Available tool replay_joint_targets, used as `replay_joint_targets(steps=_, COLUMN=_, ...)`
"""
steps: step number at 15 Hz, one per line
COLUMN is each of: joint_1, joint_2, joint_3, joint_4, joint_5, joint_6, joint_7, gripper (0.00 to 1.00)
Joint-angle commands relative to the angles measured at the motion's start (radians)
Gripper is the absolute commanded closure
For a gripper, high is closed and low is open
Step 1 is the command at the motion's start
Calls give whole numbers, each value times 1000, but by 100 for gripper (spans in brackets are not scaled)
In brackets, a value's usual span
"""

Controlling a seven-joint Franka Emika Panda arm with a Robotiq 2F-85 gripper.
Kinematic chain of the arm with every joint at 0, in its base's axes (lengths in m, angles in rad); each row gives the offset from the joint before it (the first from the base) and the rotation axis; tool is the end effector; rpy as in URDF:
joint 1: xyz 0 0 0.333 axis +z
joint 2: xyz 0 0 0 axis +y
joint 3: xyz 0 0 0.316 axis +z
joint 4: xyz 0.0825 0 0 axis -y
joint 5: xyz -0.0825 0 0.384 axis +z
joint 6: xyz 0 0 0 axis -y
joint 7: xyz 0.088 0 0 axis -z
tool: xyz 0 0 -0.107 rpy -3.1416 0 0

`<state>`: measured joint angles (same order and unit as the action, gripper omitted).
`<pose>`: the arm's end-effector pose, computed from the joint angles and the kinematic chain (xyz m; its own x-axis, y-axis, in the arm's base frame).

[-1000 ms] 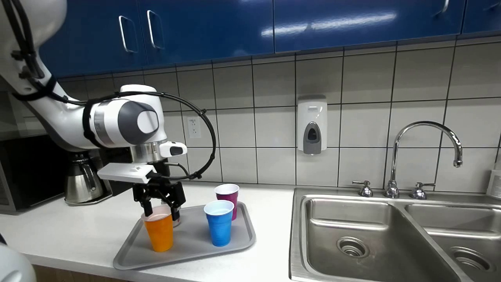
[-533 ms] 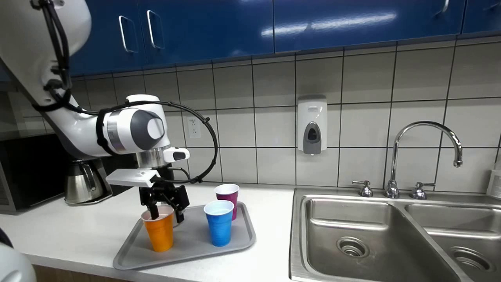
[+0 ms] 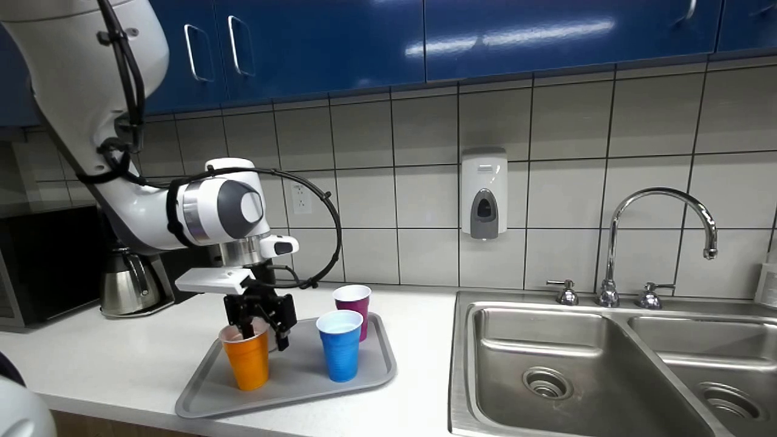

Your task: Remove the orange, blue and purple cups from the tray

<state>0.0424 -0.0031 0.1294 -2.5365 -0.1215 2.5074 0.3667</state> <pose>0.4469 0.0784 0.2720 0.9954 -0.0960 -0.0025 -0.0955 -0.9926 0.0756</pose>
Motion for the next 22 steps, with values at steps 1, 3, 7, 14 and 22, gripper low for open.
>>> replay_joint_targets(steps=1, joint_1=14, joint_2=29, joint_3=-21, joint_4=33, joint_5=-22, joint_6=0, joint_7=25, gripper=47)
replay_joint_targets(steps=3, joint_1=15, joint_2=31, joint_3=-26, joint_4=36, joint_5=-19, joint_6=1, joint_7=20, gripper=62)
replay_joint_targets(steps=7, joint_1=17, joint_2=29, joint_3=-32, joint_4=35, joint_5=-13, joint_6=1, joint_7=13, gripper=93)
replay_joint_targets(steps=14, joint_1=23, joint_2=-3, joint_3=-33, joint_4=30, joint_5=19, joint_6=-3, joint_7=-13, gripper=98)
replay_joint_targets(steps=22, joint_1=32, joint_2=-149, joint_3=-32, joint_4=7, joint_5=242, joint_6=-28, joint_7=-159, gripper=98)
